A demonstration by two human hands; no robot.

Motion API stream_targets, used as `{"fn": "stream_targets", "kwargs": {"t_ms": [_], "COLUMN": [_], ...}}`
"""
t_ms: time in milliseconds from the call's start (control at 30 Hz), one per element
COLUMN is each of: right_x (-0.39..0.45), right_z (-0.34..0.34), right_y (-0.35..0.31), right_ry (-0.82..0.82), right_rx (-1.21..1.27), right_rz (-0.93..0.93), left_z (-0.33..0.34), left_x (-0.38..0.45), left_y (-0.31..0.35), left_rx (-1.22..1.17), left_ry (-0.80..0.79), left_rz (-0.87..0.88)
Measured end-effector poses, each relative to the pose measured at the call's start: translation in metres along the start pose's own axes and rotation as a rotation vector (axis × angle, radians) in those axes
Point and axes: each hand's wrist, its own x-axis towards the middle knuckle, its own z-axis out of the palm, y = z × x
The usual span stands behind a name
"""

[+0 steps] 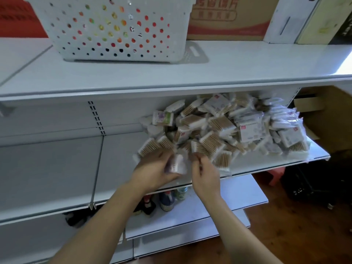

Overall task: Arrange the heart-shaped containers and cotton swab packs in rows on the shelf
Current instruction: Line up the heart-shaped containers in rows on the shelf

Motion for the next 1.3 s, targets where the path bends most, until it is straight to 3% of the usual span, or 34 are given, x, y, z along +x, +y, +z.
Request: {"fn": "stream_targets", "kwargs": {"t_ms": [167, 300, 433, 533, 700, 833, 967, 1300], "right_x": [0.042, 0.06, 0.069, 0.067, 0.059, 0.055, 0.061, 0.062], "right_z": [0.015, 0.028, 0.032, 0.03, 0.033, 0.043, 0.044, 0.027], "right_y": [0.003, -0.011, -0.008, 0.006, 0.017, 0.013, 0.012, 0.002], "right_ry": [-0.113, -0.435, -0.495, -0.473, -0.298, -0.181, -0.074, 0.003], "right_rx": [-0.551, -0.866, -1.059, -1.043, -0.931, -0.819, -0.67, -0.175], "right_rz": [-0.377, -0.333, -0.317, -0.404, -0.628, -0.686, -0.615, -0.386], "left_z": [-0.012, -0.012, -0.01, -0.01, -0.009, -0.012, -0.013, -0.01], "left_x": [-0.016, -0.026, -0.029, -0.03, -0.033, -0.034, -0.035, -0.035], "left_y": [-0.023, -0.035, -0.042, -0.042, -0.043, -0.047, -0.048, -0.04], "left_rx": [-0.065, -0.108, -0.094, -0.099, -0.082, -0.083, -0.152, -0.197], "left_ry": [0.099, 0.045, 0.003, 0.036, 0.049, 0.024, 0.029, 0.066], "left_rz": [-0.17, -0.252, -0.273, -0.271, -0.308, -0.368, -0.403, -0.45]}}
